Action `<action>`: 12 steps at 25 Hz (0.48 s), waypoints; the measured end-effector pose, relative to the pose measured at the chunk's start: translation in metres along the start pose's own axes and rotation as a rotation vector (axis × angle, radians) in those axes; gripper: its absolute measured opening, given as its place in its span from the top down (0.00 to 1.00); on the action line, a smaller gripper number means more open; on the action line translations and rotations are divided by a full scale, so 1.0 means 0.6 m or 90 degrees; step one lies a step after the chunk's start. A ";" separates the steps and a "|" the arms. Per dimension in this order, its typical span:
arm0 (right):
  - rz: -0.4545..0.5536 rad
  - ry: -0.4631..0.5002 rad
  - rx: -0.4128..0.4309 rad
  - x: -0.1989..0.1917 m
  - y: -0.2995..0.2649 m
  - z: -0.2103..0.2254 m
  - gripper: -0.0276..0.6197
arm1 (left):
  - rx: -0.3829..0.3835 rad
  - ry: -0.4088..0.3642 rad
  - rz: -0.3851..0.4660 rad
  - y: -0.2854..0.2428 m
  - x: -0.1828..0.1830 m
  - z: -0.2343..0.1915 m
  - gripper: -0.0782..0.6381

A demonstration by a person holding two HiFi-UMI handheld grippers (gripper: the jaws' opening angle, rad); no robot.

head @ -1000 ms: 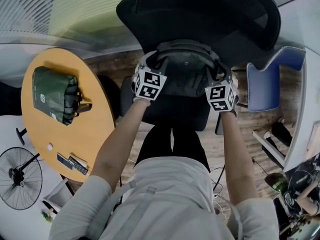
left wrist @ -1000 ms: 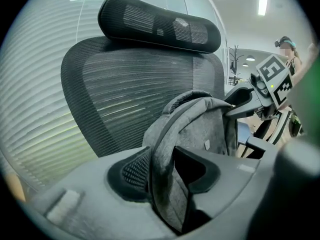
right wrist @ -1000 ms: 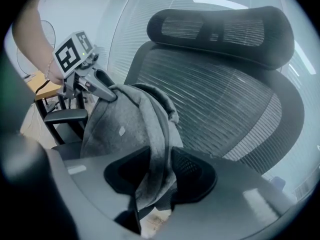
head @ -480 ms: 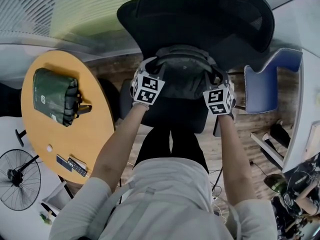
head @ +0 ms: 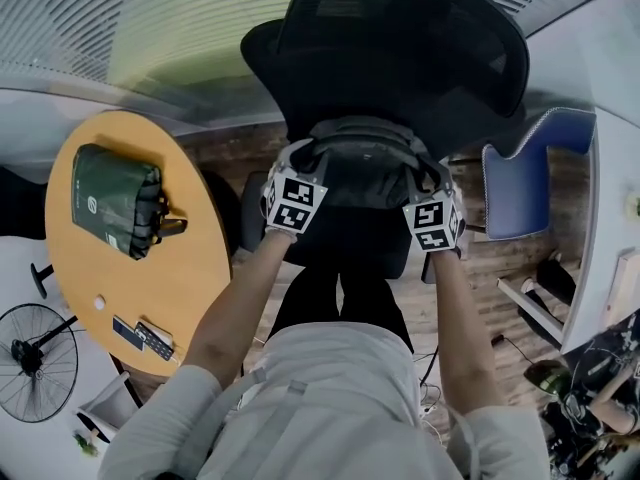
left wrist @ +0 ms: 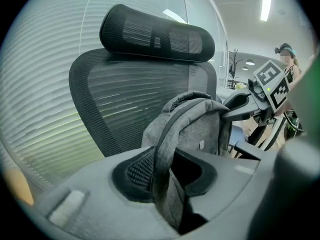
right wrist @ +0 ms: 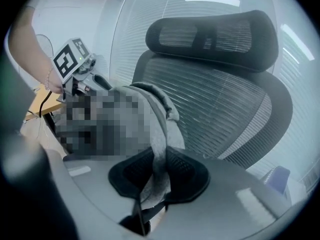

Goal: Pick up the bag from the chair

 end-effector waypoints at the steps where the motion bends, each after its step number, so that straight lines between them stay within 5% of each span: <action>1: 0.004 -0.001 -0.001 0.003 0.005 0.002 0.85 | 0.002 0.000 0.003 0.004 0.003 0.003 0.76; 12: 0.024 -0.011 -0.020 0.042 0.045 0.010 0.86 | 0.018 -0.007 0.035 0.048 0.034 0.014 0.77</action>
Point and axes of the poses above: the fingertips, and each gripper's own axes: y backward along the fingers, z to its right, x out of its top, the point moved 9 cm from there along y, backward along the fingers, and after that the axes turned 12 degrees about -x, right-handed, at the moved point
